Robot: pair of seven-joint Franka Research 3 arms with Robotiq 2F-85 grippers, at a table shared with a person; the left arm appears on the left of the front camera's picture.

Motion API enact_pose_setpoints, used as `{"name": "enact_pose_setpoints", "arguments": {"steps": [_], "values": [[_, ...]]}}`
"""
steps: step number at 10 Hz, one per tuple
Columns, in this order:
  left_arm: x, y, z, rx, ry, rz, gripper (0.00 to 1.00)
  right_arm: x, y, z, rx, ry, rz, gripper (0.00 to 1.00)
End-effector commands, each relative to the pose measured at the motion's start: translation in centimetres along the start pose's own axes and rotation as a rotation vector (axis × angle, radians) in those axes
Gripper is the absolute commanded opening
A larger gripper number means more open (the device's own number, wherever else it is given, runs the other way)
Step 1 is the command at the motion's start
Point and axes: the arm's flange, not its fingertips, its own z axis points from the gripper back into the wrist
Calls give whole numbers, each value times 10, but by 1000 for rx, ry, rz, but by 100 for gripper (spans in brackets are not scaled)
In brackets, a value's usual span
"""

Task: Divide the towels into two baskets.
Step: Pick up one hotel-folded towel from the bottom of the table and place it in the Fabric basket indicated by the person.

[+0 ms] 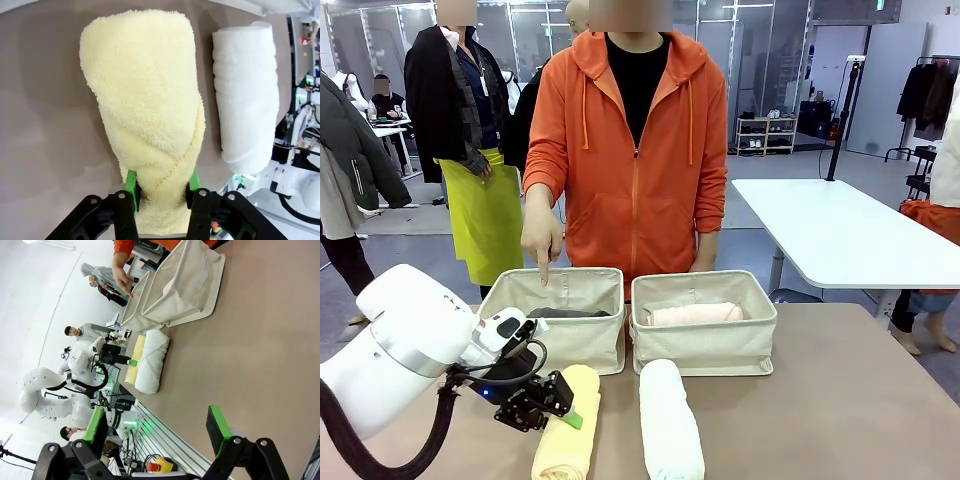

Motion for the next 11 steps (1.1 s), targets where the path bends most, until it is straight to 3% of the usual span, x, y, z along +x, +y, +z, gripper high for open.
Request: {"name": "enact_pose_setpoints", "arguments": {"steps": [1,2,5,6,8,9,11], "values": [[0,-7,-21,3,36,5,18,-1,3,3,-1,16,6,100],[-1,-9,-20,0,26,5,3,-1,3,3,-1,16,6,100],[-11,-21,-6,12,10,-15,0,-1,3,3,-1,16,6,100],[-18,-27,4,28,-9,-46,23,-1,3,3,-1,16,6,100],[-30,-49,36,132,-30,-118,23,-1,3,3,-1,16,6,100],[-35,-61,62,196,-95,-142,23,-1,3,3,-1,16,6,100],[-38,-72,97,354,-126,-276,23,-1,3,3,-1,16,6,100]]}}
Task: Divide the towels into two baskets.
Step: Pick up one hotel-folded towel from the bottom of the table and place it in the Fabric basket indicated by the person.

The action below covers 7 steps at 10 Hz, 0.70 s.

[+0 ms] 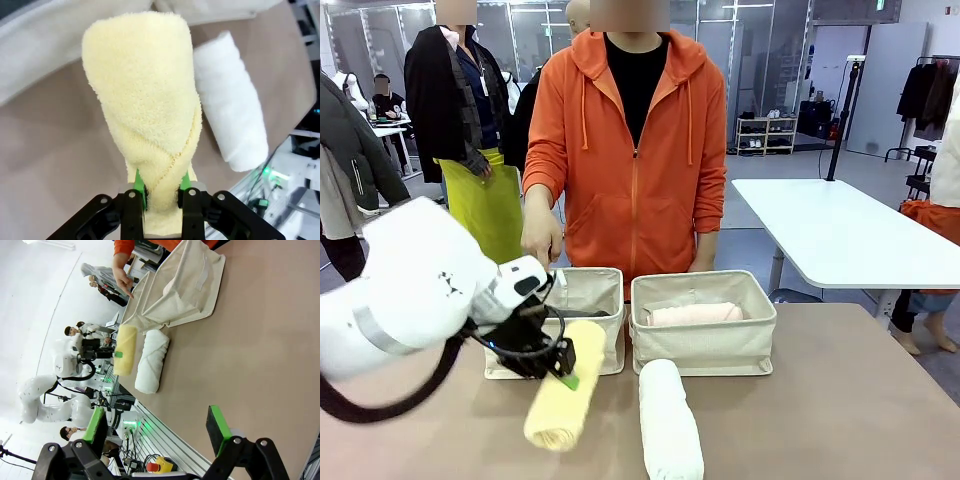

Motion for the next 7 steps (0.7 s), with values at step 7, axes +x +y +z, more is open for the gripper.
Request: {"name": "enact_pose_setpoints", "arguments": {"steps": [7], "values": [[-6,-16,54,185,26,-265,23,-1,2,2,0,16,5,100]]}}
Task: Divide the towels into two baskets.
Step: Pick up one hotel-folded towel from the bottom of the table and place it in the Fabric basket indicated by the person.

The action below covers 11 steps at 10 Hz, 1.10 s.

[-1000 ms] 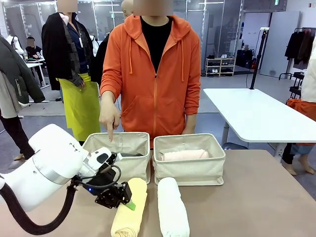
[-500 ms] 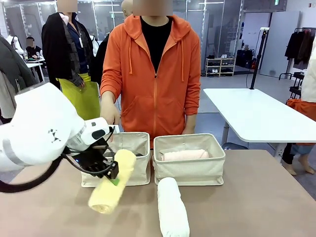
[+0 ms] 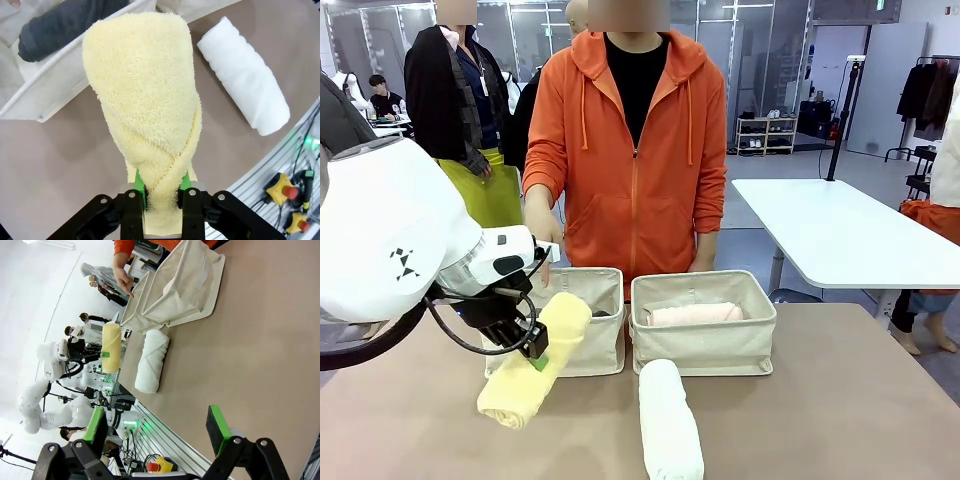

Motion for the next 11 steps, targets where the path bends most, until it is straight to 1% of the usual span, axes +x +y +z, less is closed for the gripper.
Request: {"name": "enact_pose_setpoints", "arguments": {"steps": [1,2,3,4,6,7,8,9,11], "values": [[1,3,-2,9,8,-9,23,-1,3,2,0,15,6,100],[1,3,-2,9,8,-9,23,-1,3,2,0,15,6,100],[-1,1,-4,-2,9,1,28,-1,3,2,0,15,6,100],[11,-3,19,99,-53,-179,28,-1,3,2,0,15,6,100],[27,1,47,158,-112,-408,28,-1,3,2,0,15,6,100],[36,3,58,197,-161,-514,28,-1,3,2,0,15,6,100],[47,7,65,270,-213,-636,28,-1,3,2,0,15,6,100],[60,24,64,333,-212,-769,28,-1,3,2,0,15,6,100],[85,58,55,402,-219,-943,28,-1,3,2,0,15,6,100]]}}
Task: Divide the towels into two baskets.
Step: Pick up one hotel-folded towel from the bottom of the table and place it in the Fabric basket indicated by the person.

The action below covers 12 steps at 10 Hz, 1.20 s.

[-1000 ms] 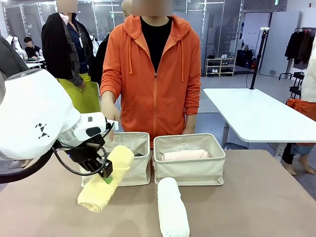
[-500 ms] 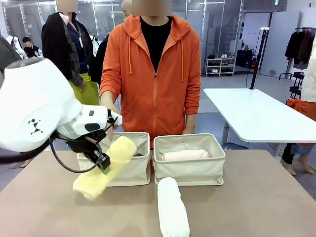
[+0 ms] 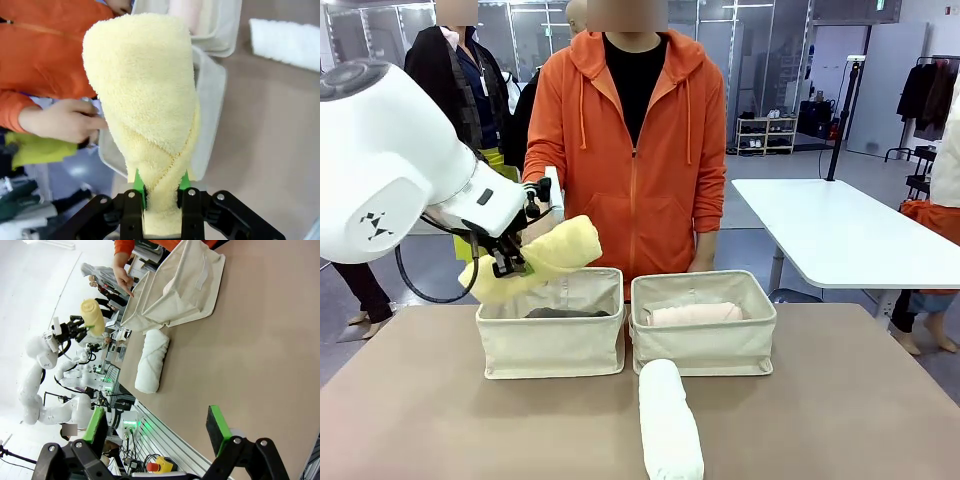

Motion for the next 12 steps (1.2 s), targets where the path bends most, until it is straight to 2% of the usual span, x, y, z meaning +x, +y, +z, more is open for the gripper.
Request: {"name": "enact_pose_setpoints", "arguments": {"steps": [1,2,6,9,12], "values": [[-9,27,-33,48,-28,-117,28,-1,3,2,0,15,6,100],[-9,31,-48,22,14,-154,28,-1,3,2,0,15,6,100],[-14,31,-95,26,48,-228,28,-1,3,2,0,15,6,100],[-12,32,-138,-130,49,-205,28,-1,3,2,0,15,6,100],[-12,36,-172,-259,91,-239,28,-1,3,2,0,15,6,100]]}}
